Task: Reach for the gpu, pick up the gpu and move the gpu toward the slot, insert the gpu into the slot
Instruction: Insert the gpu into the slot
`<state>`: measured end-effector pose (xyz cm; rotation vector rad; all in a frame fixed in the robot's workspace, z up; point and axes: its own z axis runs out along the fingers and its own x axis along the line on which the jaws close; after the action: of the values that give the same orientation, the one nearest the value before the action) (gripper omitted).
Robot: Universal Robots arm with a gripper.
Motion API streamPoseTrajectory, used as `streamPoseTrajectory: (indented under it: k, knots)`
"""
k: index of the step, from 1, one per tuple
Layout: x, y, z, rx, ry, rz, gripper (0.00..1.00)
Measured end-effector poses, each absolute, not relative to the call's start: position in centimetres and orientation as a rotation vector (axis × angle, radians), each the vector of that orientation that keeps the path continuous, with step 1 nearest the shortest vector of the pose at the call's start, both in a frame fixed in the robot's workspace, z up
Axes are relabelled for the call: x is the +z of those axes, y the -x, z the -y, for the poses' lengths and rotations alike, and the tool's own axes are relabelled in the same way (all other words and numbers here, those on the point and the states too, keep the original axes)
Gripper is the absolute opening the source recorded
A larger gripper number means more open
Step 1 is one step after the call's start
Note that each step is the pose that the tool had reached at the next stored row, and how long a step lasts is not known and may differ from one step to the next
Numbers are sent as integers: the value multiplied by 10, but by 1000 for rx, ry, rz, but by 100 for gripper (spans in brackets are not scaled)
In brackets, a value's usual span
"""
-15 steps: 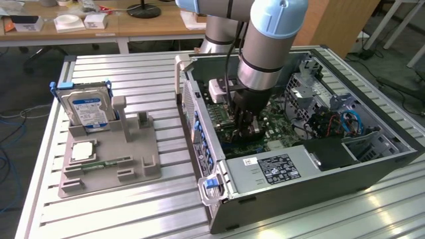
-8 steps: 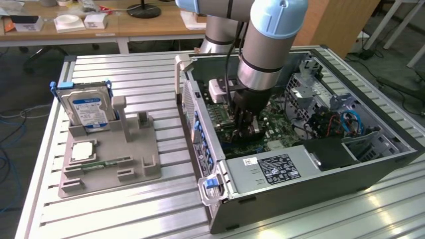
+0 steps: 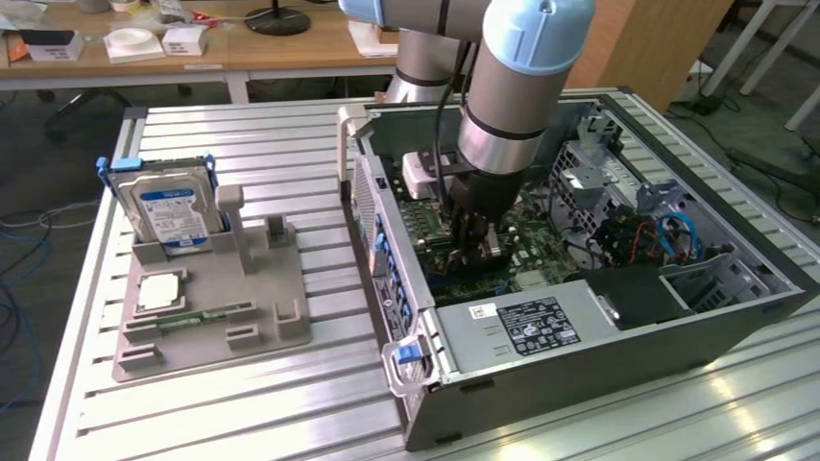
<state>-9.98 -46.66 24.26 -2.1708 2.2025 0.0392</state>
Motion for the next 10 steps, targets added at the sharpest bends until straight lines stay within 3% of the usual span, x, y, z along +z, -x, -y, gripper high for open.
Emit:
streamPoseTrajectory:
  k: [1, 10]
  knots:
    - [243, 100, 467, 39, 2172, -2203, 33]
    - [262, 100, 466, 36, 2170, -2202, 33]
